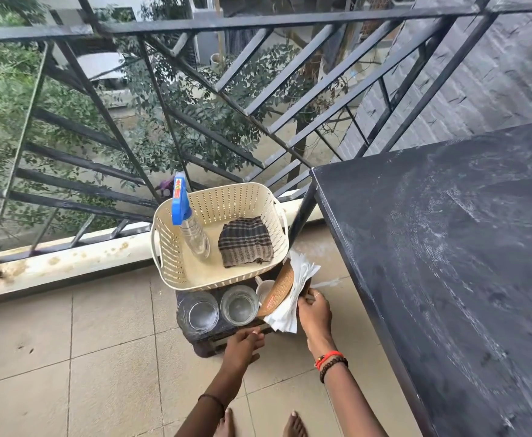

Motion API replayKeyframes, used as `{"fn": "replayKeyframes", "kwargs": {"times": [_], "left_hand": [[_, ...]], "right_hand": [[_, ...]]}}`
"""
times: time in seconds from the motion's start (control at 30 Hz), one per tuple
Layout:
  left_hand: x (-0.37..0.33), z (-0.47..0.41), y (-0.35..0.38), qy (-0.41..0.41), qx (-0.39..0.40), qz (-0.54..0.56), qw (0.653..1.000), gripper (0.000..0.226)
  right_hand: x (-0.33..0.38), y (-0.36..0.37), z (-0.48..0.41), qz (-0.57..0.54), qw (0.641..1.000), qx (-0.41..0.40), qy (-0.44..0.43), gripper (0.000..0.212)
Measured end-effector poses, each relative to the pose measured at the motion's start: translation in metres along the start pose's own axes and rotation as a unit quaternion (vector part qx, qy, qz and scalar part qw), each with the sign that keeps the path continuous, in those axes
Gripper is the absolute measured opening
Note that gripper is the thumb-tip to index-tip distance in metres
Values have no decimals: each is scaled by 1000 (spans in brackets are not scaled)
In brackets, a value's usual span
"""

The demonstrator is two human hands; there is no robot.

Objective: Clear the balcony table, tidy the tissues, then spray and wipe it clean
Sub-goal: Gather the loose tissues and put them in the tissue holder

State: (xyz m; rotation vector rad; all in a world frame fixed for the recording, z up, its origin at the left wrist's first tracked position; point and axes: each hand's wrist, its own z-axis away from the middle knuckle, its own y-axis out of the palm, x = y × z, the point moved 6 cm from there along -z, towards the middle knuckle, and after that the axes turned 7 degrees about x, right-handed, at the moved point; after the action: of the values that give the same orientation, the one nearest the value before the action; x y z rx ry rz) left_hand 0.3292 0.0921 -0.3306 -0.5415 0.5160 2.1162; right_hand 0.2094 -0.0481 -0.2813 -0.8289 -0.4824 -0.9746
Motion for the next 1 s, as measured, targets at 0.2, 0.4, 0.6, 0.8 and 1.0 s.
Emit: {"fn": "replayKeyframes", "kwargs": {"times": [0.2,0.4,0.6,0.8,1.0], "left_hand": [[-2,2,1,6,5,-3,1000,14],[-5,2,-2,11,3,-2,1000,14],[-3,7,-14,0,-18,-23,1000,16],[-1,18,-45,-25,-34,-63,997,17],[-2,36,-88,-57,-77,-64,993,4]], "right_hand": [[3,2,-5,-5,1000,-1,-8,23],[3,-3,-12,-1,1000,8,2,13],[0,-15,-1,-61,998,-23,11,15],[-15,-4,33,-172,984,-27,29,23],[-14,33,69,-208,978,-5,25,23]]}}
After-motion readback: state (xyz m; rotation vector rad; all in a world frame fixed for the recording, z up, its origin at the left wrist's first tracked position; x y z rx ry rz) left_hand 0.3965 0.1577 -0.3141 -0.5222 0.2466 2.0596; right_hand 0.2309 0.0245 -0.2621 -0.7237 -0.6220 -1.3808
